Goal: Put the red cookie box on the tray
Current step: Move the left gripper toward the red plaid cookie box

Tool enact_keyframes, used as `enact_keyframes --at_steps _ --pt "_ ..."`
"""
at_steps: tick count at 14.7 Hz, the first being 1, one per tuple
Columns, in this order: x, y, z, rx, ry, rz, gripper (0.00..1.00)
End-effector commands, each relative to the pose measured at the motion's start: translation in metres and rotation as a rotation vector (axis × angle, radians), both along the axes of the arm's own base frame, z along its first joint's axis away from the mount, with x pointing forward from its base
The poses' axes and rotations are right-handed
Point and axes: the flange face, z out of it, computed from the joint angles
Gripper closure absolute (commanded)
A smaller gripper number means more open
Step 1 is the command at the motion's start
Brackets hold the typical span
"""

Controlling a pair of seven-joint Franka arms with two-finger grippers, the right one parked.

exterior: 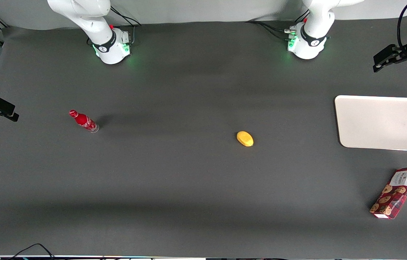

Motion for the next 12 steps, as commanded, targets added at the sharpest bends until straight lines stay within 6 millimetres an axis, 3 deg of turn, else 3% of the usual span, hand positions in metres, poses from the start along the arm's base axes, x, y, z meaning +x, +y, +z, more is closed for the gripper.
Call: enact_keyframes --at_steps 1,5,7,9,11,12 --pt "0.004 -0.001 0.008 0.014 -0.004 -0.004 0.00" --pt "0.006 0.005 0.008 0.010 -0.006 0.026 0.00" --pt "0.014 0.023 0.009 -0.005 -0.015 0.038 0.00" --pt "0.046 0.031 0.019 -0.008 -0.030 0.022 0.00" --pt "0.086 0.059 0.017 0.003 -0.035 -0.016 0.00" --pt "0.107 0.082 0.007 0.008 -0.027 -0.054 0.00"
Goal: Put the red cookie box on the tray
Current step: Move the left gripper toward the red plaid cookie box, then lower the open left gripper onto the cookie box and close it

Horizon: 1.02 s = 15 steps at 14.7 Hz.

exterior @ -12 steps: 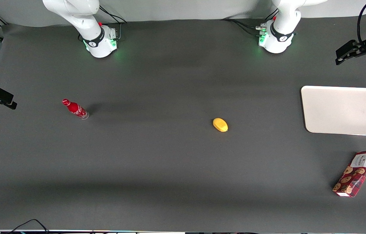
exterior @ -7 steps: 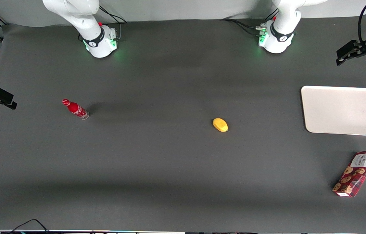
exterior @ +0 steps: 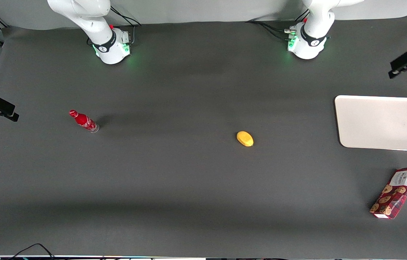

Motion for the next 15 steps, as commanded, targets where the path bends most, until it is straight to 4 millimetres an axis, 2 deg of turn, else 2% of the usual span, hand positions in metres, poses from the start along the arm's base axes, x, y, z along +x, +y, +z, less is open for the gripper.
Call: enact_keyframes --at_steps 1,2,3,4,6,8,11,13,15 --pt "0.086 0.064 -0.026 0.031 0.028 -0.131 0.00" --pt "0.106 0.089 -0.041 0.046 0.035 -0.201 0.00" --pt "0.123 0.106 -0.050 0.068 0.025 -0.261 0.00" --pt "0.136 0.121 -0.060 0.092 0.011 -0.320 0.00" --pt "0.163 0.142 -0.095 0.139 -0.021 -0.429 0.00" --pt "0.191 0.161 -0.155 0.167 -0.026 -0.518 0.00" --pt "0.225 0.171 -0.267 0.119 -0.054 -0.560 0.00" --pt "0.237 0.172 -0.325 0.131 -0.071 -0.571 0.00" --pt "0.241 0.174 -0.369 0.130 -0.070 -0.589 0.00"
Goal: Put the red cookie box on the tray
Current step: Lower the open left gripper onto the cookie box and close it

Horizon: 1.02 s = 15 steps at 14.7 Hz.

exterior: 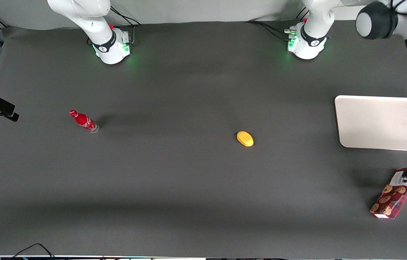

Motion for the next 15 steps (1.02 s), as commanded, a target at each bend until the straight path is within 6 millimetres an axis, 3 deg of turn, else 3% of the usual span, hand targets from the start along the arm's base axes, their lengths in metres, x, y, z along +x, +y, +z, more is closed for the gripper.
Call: enact_keyframes --at_steps 1,3,4,5,6,10,12,15 --pt "0.011 0.006 -0.055 0.004 -0.008 -0.040 0.00" --pt "0.007 0.009 -0.086 0.006 -0.012 -0.056 0.00" --pt "0.004 0.010 -0.100 0.001 -0.038 -0.047 0.28" --pt "0.000 0.012 -0.113 -0.022 -0.064 -0.022 0.80" --pt "-0.001 0.012 -0.120 -0.048 -0.078 0.001 1.00" --pt "0.000 0.007 -0.103 -0.093 -0.041 0.024 1.00" --pt "0.004 0.005 -0.070 -0.114 -0.002 0.027 1.00" --pt "0.001 0.016 0.006 -0.112 0.074 0.081 1.00"
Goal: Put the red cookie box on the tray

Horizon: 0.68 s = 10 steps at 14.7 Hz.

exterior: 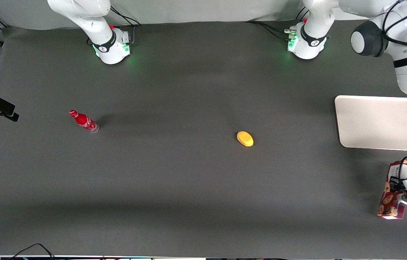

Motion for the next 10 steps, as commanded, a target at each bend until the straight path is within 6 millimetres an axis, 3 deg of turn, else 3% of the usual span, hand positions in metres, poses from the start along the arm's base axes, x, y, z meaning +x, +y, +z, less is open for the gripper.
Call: enact_keyframes --at_steps 1,4,6,8,10 --pt "-0.007 0.010 0.109 -0.004 0.061 0.073 1.00" --pt "-0.039 0.017 0.198 -0.015 0.094 0.246 1.00" --pt "-0.065 0.011 0.263 -0.040 0.095 0.394 1.00" --pt "-0.096 0.010 0.312 -0.054 0.119 0.475 1.00" --pt "-0.131 0.031 0.350 -0.048 0.133 0.533 1.00"
